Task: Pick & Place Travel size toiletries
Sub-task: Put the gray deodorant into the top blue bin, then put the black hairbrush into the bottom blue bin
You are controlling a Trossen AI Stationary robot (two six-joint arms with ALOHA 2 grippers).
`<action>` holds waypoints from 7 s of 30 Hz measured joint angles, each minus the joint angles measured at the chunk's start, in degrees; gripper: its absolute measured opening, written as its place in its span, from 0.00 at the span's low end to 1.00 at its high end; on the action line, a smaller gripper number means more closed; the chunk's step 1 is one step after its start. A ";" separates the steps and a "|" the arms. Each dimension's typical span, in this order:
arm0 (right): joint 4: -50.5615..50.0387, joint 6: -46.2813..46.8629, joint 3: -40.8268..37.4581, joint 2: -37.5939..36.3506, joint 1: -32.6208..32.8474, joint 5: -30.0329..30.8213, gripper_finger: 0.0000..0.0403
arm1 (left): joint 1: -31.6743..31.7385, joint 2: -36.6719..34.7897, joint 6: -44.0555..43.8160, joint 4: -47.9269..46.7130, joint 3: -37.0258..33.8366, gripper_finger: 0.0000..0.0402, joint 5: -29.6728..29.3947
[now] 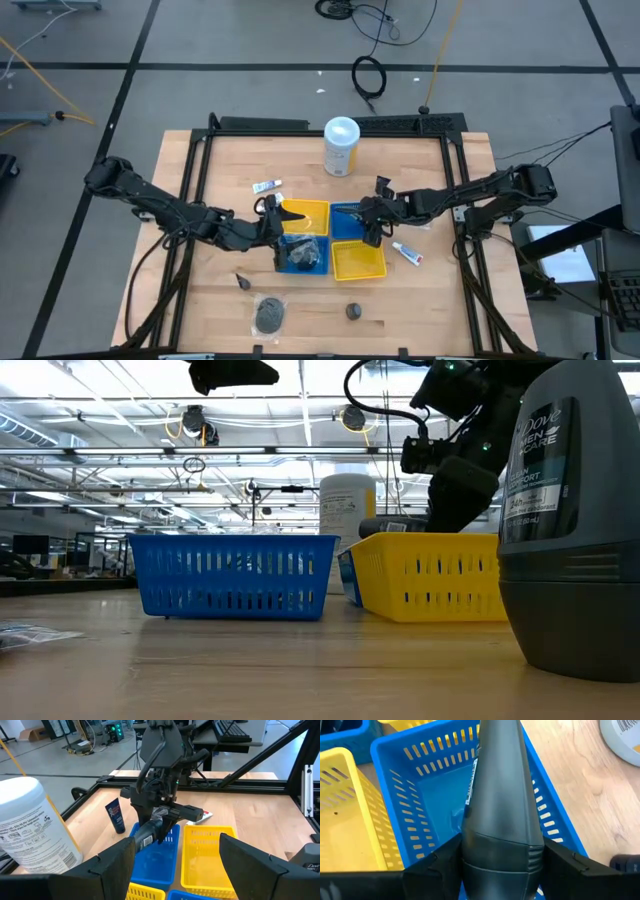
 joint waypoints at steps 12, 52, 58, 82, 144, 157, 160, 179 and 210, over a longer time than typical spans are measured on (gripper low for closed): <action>2.12 -0.16 0.00 0.00 0.00 0.00 0.47 | 0.00 0.00 0.00 0.00 0.00 0.70 0.02; -18.08 2.24 -0.04 -19.86 -8.32 12.25 0.38 | 0.00 0.00 -1.32 -1.33 0.00 0.70 0.00; -28.42 8.70 -0.04 -23.82 -8.41 7.68 0.39 | 0.02 0.00 -1.01 -1.46 0.00 0.70 -0.01; -34.20 14.36 -12.97 -24.24 -11.71 0.87 0.39 | 0.07 0.00 -1.14 -1.38 0.00 0.70 -0.07; -24.81 12.90 0.27 -24.41 -2.09 6.86 0.00 | 0.10 -0.01 -2.91 -0.14 0.00 0.70 -0.07; -3.68 3.06 4.42 -21.80 11.39 26.21 0.00 | 1.83 -0.02 -7.09 6.04 0.00 0.70 -0.12; 4.09 -1.98 4.44 -18.96 12.86 30.19 0.00 | 3.13 0.00 -8.57 8.30 0.00 0.70 -0.11; 33.34 -23.43 4.44 -4.35 18.25 47.08 0.00 | 9.22 10.18 -13.53 24.28 0.02 0.70 4.79; 38.07 -25.90 4.44 -4.33 19.02 47.01 0.00 | 12.70 12.10 -19.49 29.34 0.02 0.70 5.46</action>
